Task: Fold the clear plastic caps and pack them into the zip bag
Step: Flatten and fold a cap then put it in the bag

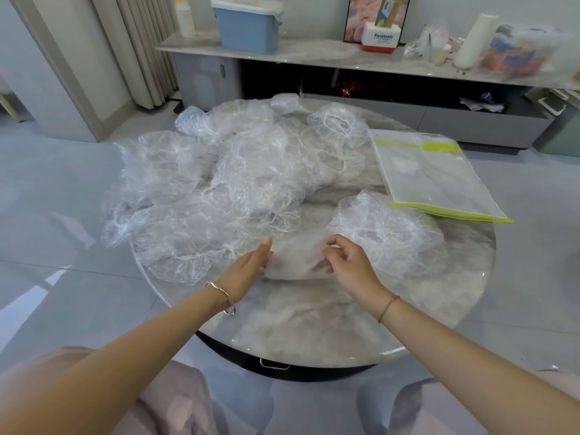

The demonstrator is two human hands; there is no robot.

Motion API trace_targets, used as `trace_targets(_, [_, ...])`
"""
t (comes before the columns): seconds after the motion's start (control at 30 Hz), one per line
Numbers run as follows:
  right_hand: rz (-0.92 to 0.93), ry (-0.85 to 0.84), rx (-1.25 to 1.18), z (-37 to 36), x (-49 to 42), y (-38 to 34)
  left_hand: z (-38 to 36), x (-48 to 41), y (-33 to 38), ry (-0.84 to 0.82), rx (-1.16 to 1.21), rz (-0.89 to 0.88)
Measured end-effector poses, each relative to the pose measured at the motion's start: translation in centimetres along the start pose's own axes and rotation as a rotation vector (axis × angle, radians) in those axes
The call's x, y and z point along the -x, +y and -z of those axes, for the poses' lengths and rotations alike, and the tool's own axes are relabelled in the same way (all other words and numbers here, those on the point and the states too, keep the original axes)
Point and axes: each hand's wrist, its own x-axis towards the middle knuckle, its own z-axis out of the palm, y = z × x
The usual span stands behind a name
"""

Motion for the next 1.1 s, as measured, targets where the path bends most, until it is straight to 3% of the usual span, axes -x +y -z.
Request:
trace_targets(0.17, [-0.235, -0.008, 0.047, 0.0, -1.7, 0.5, -0.5, -1.2, -1.1, 0.062, -0.377, -0.096])
trace_targets(0.33, [-0.308, -0.021, 0.015, -0.5, -1.7, 0.2, -0.7, -1.9, -2.1, 0.168, -0.372, -0.09])
trace_targets(0.43, [-0.208, -0.009, 0.112, -0.5, -1.3, 0.7, -1.0, -2.1, -2.0, 0.187, -0.425, -0.095])
trace_targets(0.53, [-0.068, 0.007, 0.367, -0.3, -1.1, 2.0, -1.1, -1.8, -1.3, 0.19, -0.587, -0.106])
trace_targets(0.67, [0.262, 0.11, 0.64, -0.5, -0.6, 2.4, -1.7, -1.4, -0.9, 0.306, -0.82, -0.397])
trace_targets(0.77, [0.448, 0.022, 0.814, -0.7, -0.2, 2.9, -2.3, -1.2, -1.0, 0.128, -0.961, -0.438])
trace_targets(0.9, [0.465, -0.204, 1.032, -1.1, 0.3, 4.7, -2.5, -1.1, -2.8, -0.03, -1.181, -0.386])
trace_targets(1.1, [0.393, -0.304, 1.116, -0.8, 0.5, 5.7, -2.9, -0.7, -3.1, -0.088, -1.101, -0.374])
